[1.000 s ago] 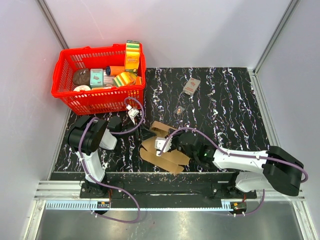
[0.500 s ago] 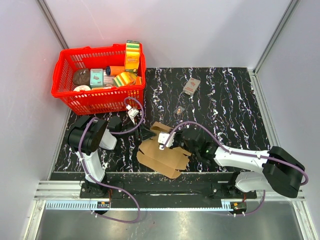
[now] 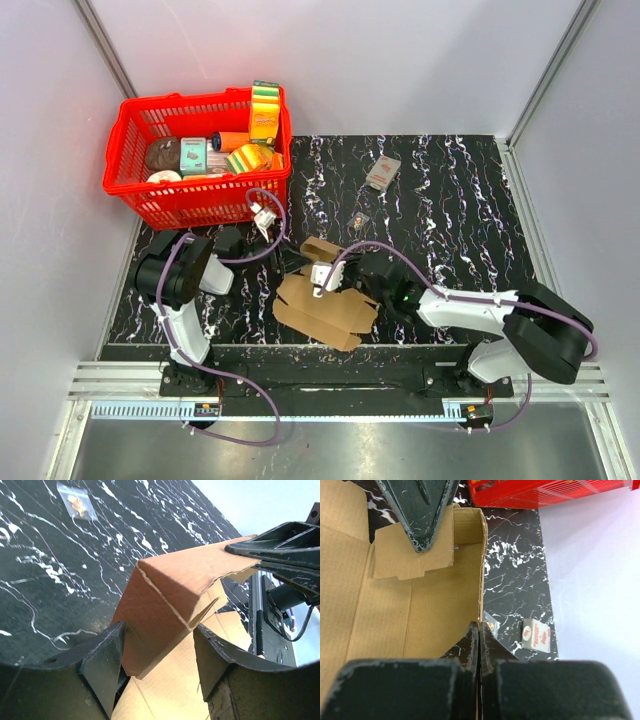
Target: Fold the paper box
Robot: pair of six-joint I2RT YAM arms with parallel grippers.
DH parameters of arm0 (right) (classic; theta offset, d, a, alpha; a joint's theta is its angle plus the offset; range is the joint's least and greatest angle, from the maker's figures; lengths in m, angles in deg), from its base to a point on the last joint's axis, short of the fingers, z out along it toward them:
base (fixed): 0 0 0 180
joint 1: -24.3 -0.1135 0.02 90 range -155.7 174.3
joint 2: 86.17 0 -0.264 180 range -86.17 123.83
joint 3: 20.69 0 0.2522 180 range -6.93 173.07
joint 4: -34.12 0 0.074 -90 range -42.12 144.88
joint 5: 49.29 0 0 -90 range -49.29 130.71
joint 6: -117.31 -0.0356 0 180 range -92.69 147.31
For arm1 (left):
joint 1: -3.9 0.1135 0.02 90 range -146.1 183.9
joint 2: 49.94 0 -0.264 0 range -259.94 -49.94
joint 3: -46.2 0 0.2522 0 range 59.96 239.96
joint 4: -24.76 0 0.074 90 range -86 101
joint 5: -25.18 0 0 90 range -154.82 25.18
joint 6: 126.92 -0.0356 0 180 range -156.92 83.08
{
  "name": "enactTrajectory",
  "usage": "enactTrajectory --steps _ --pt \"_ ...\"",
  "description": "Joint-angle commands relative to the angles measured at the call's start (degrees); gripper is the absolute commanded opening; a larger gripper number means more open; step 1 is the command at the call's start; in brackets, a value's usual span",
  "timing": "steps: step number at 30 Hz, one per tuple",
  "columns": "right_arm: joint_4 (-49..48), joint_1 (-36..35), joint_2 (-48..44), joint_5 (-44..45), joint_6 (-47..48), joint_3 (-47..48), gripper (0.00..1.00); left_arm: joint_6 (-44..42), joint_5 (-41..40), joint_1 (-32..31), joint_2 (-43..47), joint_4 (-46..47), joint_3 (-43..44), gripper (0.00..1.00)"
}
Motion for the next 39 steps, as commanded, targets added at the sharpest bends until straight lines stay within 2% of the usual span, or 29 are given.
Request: enactTrajectory --steps 1,6,15,39 --pt "-8.38 1.43 2.15 3.49 6.51 2.76 0.0 0.04 0.5 0.85 1.52 22.2 3.52 0.6" --pt "-14.01 1.87 4.18 5.25 11.17 1.97 0.0 -0.4 0.33 1.29 0.9 21.4 4.58 0.6" --pt "-13.84 0.47 2.86 5.07 12.75 -0.84 0.0 -1.63 -0.38 1.3 -1.12 22.02 3.61 0.61" --pt "-22.89 -5.6 9.19 17.55 17.15 -5.5 0.0 -5.23 -1.87 1.3 -3.32 22.2 1.16 0.61"
